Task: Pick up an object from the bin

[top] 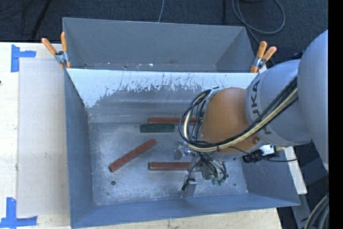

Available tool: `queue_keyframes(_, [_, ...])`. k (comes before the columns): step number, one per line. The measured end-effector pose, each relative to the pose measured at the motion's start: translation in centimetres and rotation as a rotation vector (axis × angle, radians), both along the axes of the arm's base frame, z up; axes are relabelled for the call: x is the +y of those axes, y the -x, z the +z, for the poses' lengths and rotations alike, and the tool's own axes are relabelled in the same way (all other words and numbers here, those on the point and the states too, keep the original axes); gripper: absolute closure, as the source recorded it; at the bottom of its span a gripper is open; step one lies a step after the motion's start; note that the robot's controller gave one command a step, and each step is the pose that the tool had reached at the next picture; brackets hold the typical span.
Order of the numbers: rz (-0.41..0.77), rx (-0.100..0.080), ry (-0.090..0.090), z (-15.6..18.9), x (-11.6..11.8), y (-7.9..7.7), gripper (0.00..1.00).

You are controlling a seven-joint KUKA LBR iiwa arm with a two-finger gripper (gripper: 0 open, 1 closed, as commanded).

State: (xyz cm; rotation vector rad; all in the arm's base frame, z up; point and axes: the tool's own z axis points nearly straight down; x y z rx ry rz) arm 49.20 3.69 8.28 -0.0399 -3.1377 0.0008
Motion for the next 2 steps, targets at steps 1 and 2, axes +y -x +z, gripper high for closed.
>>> queue_keyframes(1, [0.002, 0.000, 0.000, 0.0, 0.0, 0.0, 1.00])
queue_keyframes(2, [-0.005, -0.011, -0.001, 14.0, -2.0, -1.2, 1.00])
